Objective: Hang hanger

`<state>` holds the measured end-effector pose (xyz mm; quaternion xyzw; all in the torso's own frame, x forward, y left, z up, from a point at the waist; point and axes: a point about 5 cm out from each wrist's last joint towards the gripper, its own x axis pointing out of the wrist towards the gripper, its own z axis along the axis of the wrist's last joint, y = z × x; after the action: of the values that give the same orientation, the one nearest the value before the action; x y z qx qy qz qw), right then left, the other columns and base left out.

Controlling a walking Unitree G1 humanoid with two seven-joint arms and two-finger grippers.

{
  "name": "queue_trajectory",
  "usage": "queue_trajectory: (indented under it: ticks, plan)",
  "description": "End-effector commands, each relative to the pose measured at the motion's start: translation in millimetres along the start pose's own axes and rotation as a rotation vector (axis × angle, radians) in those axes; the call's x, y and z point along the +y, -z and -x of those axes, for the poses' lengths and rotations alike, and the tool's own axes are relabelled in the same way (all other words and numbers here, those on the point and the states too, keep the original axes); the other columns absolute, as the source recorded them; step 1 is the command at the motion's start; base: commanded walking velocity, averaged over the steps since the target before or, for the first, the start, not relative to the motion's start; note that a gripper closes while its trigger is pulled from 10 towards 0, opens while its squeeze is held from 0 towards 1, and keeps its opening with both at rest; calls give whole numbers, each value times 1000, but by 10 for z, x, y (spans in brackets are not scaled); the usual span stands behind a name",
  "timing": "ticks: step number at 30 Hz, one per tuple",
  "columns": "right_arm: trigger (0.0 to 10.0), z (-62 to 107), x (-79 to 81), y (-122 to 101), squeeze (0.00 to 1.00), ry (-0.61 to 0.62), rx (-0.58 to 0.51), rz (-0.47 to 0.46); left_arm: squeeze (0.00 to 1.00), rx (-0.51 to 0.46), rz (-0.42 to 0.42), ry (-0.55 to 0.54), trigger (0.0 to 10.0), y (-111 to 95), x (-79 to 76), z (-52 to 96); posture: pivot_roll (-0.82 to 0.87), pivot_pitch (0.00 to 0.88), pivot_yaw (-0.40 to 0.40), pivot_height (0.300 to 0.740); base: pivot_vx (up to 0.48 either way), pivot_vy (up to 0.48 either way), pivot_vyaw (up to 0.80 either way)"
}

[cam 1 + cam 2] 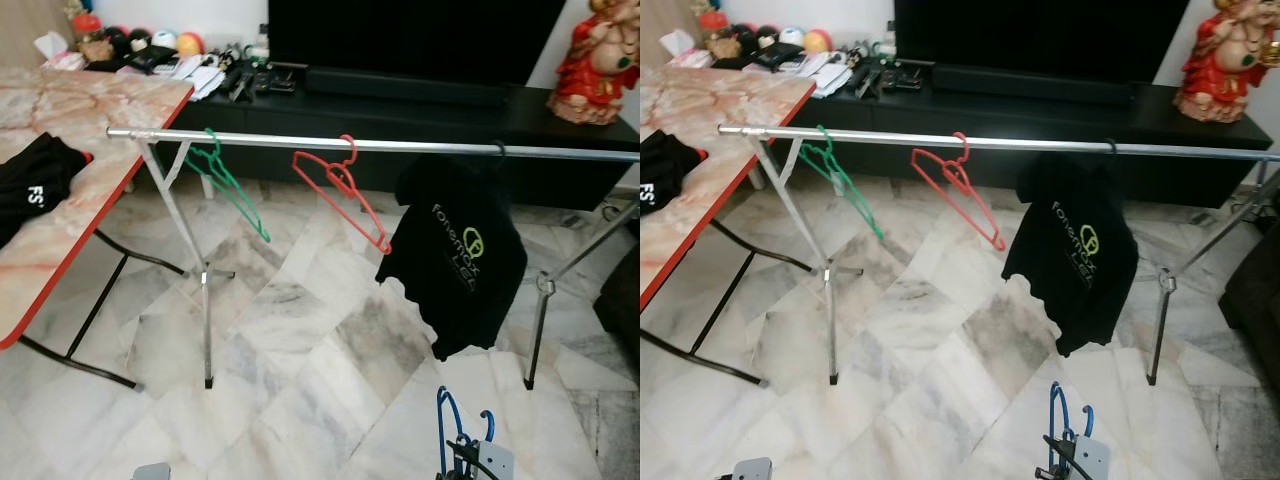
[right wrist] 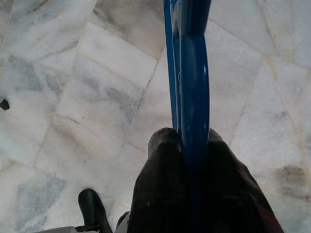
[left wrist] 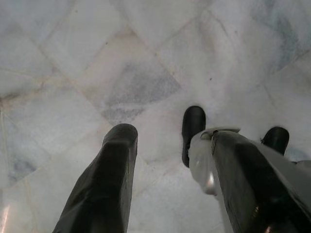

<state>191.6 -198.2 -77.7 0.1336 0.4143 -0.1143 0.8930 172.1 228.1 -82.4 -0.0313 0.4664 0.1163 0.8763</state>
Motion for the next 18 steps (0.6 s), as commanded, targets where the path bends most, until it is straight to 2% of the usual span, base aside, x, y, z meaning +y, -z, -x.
queue_trajectory:
  ticks: [1, 4, 8, 18]
  plan:
    - [10000, 6, 38, 70, 0, -17, 30, -18, 0, 33, 2, 3, 10000, 80, 5, 10, 25, 128, -41, 740, 352, 0, 0]
    - [10000, 7, 50, 71, 0, -25, 29, 1, 0, 33, 3, 7, 10000, 76, -5, 8, 31, 126, -43, 740, 359, 0, 0]
    - [10000, 3, 69, 54, 0, -35, 21, 18, 0, 33, 3, 6, 10000, 71, -5, 7, 29, 126, -43, 740, 373, 0, 705]
    - [10000, 3, 44, 60, 0, -14, 27, -13, 0, 30, 7, 12, 10000, 66, -8, 7, 28, 124, -44, 740, 448, 0, 0]
